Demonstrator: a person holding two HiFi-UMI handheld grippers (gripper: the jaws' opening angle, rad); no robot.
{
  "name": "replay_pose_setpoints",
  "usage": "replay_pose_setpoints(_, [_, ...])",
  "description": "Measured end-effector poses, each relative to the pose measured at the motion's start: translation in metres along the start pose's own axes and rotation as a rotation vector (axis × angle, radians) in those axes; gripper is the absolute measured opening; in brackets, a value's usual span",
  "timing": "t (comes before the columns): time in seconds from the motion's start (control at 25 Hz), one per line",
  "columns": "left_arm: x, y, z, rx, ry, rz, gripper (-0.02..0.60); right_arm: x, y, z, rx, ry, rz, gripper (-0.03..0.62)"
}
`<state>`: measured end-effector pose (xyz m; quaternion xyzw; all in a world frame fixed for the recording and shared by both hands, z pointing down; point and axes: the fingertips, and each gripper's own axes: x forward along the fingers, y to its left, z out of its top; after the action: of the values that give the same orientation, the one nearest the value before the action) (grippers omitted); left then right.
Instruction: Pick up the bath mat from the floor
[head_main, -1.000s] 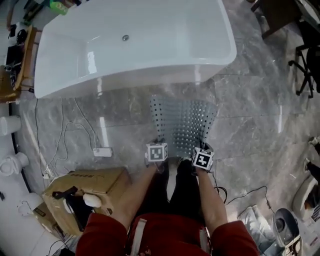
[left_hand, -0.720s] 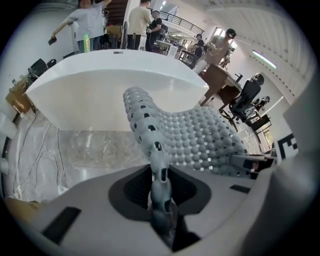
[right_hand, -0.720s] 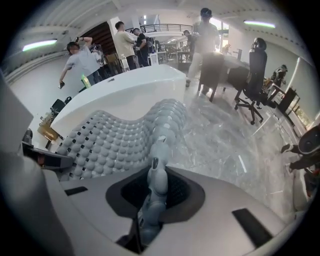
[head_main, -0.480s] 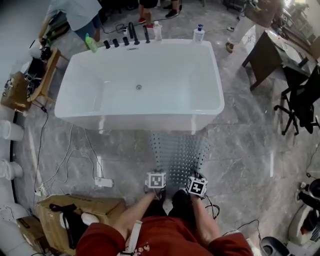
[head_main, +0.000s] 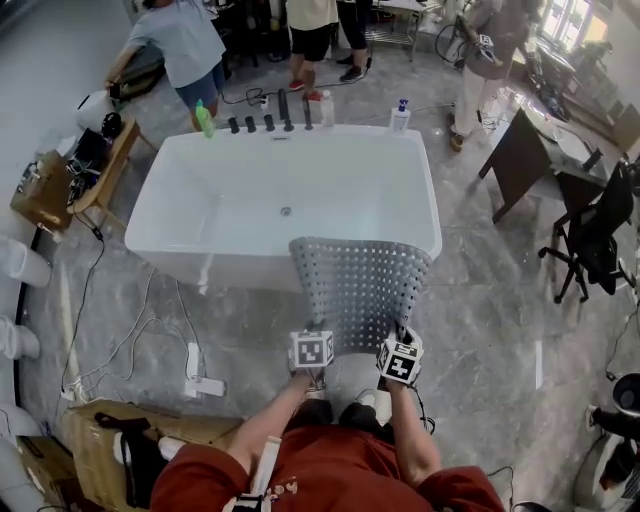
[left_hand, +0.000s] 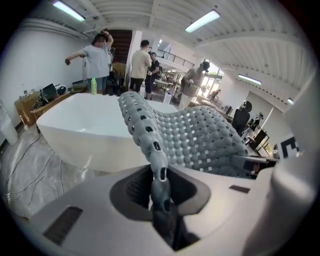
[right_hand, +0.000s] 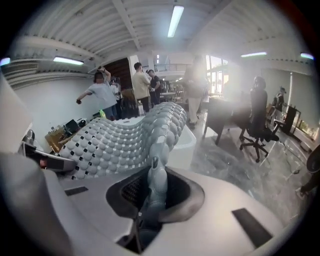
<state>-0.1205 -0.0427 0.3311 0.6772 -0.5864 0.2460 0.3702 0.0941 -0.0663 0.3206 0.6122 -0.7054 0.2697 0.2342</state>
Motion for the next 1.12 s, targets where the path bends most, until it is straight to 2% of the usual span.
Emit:
replay_pose_setpoints(0.32, [-0.061, -0.019, 0.116, 0.045, -0.291, -0.014, 0.074, -0.042, 0.007, 0.132, -0.027, -0.289, 0.02, 0.057])
replay_pose_setpoints(0.64, [-0.13, -0.035, 0.188, 0.082, -0.534, -0.004, 0.074, -0.097, 0.024, 0.229, -0.062, -0.536, 0.048, 0.057])
replay_pose_setpoints(1.12, [-0.231, -0.042, 0.253, 0.175, -0.847, 0.058, 0.071, -0.194, 0.036, 0.311, -0.107, -0.881, 0.047, 0.057])
